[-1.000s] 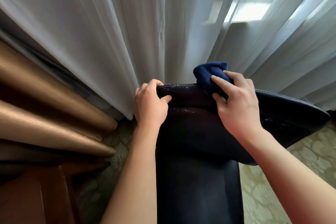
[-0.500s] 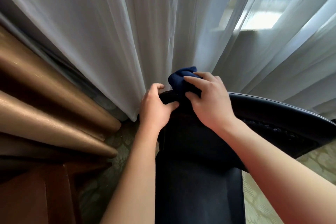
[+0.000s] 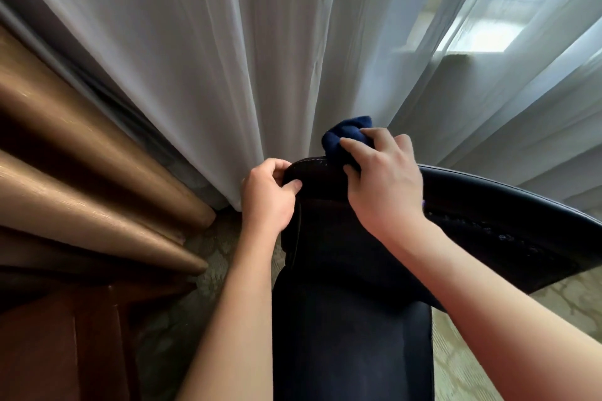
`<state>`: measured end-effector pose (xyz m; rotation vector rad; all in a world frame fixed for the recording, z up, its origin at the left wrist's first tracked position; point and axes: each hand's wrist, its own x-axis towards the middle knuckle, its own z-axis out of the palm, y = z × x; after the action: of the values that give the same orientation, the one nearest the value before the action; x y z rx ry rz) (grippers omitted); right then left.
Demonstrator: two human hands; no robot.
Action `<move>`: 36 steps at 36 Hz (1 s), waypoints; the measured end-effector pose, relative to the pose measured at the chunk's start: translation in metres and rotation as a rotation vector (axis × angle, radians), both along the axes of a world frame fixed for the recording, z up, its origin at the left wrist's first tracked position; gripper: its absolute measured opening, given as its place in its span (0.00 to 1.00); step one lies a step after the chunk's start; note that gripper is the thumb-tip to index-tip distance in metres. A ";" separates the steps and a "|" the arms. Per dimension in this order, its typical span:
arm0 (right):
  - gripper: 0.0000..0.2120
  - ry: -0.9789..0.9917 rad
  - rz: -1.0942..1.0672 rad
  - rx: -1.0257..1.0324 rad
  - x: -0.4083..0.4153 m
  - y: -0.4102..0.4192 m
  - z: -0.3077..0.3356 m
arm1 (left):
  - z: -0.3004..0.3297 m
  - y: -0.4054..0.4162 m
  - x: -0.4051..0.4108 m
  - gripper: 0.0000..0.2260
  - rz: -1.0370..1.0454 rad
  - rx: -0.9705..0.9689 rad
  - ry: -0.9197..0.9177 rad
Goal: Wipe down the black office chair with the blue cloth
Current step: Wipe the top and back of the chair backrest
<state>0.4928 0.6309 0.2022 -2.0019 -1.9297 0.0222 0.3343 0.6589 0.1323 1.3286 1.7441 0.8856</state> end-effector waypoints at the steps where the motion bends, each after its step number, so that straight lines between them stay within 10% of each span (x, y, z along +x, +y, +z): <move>1: 0.13 -0.008 0.019 0.003 -0.006 0.002 -0.002 | -0.001 0.000 0.000 0.10 0.001 0.000 -0.014; 13: 0.13 -0.039 0.244 0.037 -0.058 0.006 -0.017 | 0.002 -0.005 -0.006 0.16 0.042 0.031 -0.077; 36: 0.20 0.204 -0.051 0.126 0.033 -0.040 -0.004 | 0.012 -0.013 0.002 0.15 0.031 -0.084 -0.121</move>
<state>0.5259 0.5905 0.1981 -1.8869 -1.7102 0.0869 0.3361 0.6457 0.1444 1.1729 1.6933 0.8813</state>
